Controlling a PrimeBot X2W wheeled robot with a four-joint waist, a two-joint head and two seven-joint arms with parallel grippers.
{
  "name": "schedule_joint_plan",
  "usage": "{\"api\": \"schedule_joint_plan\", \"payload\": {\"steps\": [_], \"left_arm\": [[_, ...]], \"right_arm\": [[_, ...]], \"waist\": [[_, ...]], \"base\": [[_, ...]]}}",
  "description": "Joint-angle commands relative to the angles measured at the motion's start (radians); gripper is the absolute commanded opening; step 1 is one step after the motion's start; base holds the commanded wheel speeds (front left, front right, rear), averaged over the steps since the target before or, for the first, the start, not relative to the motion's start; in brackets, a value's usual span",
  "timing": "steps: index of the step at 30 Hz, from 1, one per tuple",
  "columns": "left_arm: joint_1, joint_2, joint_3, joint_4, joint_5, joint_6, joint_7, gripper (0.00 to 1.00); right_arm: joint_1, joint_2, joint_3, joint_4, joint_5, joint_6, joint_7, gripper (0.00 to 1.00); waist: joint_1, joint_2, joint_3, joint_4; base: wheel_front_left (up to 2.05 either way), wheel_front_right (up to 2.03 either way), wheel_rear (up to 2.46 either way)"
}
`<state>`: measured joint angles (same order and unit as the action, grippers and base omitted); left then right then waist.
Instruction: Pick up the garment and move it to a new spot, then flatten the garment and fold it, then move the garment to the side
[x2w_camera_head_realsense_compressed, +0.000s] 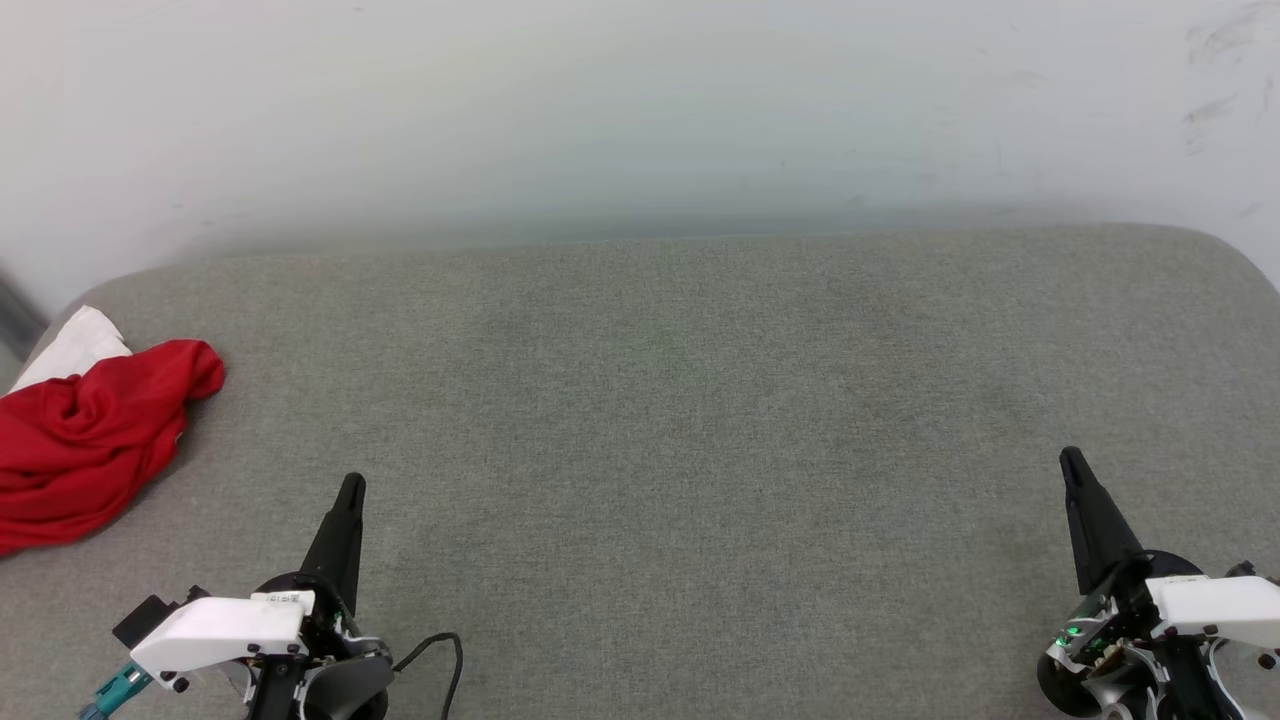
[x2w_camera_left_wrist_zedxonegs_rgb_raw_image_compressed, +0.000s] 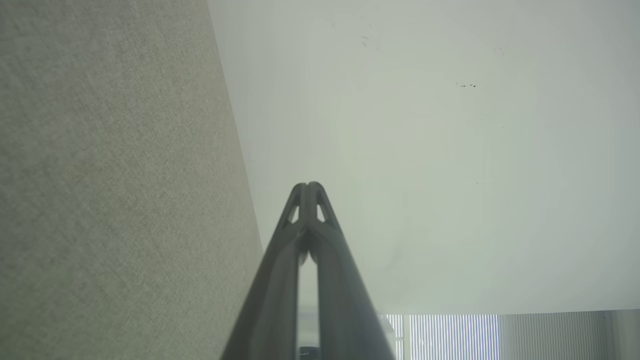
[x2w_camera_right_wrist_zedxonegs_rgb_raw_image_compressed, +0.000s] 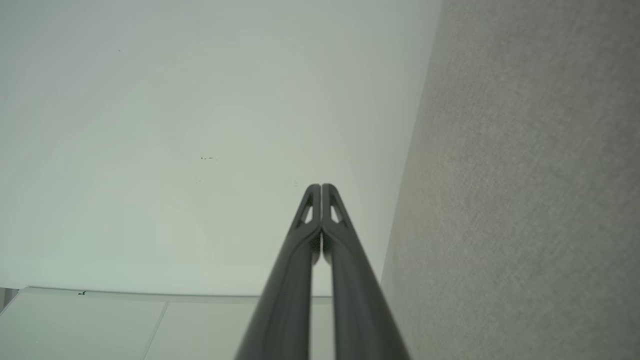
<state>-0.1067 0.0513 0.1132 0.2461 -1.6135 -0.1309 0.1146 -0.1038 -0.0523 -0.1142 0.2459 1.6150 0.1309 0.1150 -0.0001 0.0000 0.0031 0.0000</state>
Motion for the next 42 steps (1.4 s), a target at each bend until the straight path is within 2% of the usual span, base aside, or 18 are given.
{"api": "schedule_joint_plan", "payload": {"steps": [1,25,26,35,42], "left_arm": [[-0.007,-0.001,0.003,0.000,0.002,-0.002,0.002,0.00],[-0.007,-0.001,0.003,0.000,0.002,-0.002,0.002,0.00],[0.000,0.000,0.001,0.000,0.000,0.000,0.000,1.00],[0.036,-0.003,-0.007,0.002,0.018,0.000,-0.030,1.00],[0.043,-0.002,0.014,-0.013,0.101,0.003,-0.064,1.00]], "right_arm": [[-0.012,0.003,0.000,0.000,-0.005,0.000,0.001,0.00],[-0.012,0.003,0.001,0.000,-0.005,0.000,0.001,0.00],[0.000,0.000,0.000,0.000,0.000,0.000,0.000,1.00],[0.035,0.001,0.004,0.023,-0.024,0.000,-0.030,1.00],[0.046,0.001,-0.008,0.005,-0.110,0.000,-0.064,1.00]], "waist": [[0.0001,0.0000,0.000,0.000],[0.0001,0.0000,0.000,0.000],[0.0001,0.0000,0.000,0.000],[0.0001,0.0000,0.001,-0.001],[0.0001,0.0000,0.001,-0.001]], "base": [[0.00,0.00,0.00],[0.00,0.00,0.00],[0.00,0.00,0.00],[0.00,0.00,0.00],[0.00,0.00,0.00]]}}
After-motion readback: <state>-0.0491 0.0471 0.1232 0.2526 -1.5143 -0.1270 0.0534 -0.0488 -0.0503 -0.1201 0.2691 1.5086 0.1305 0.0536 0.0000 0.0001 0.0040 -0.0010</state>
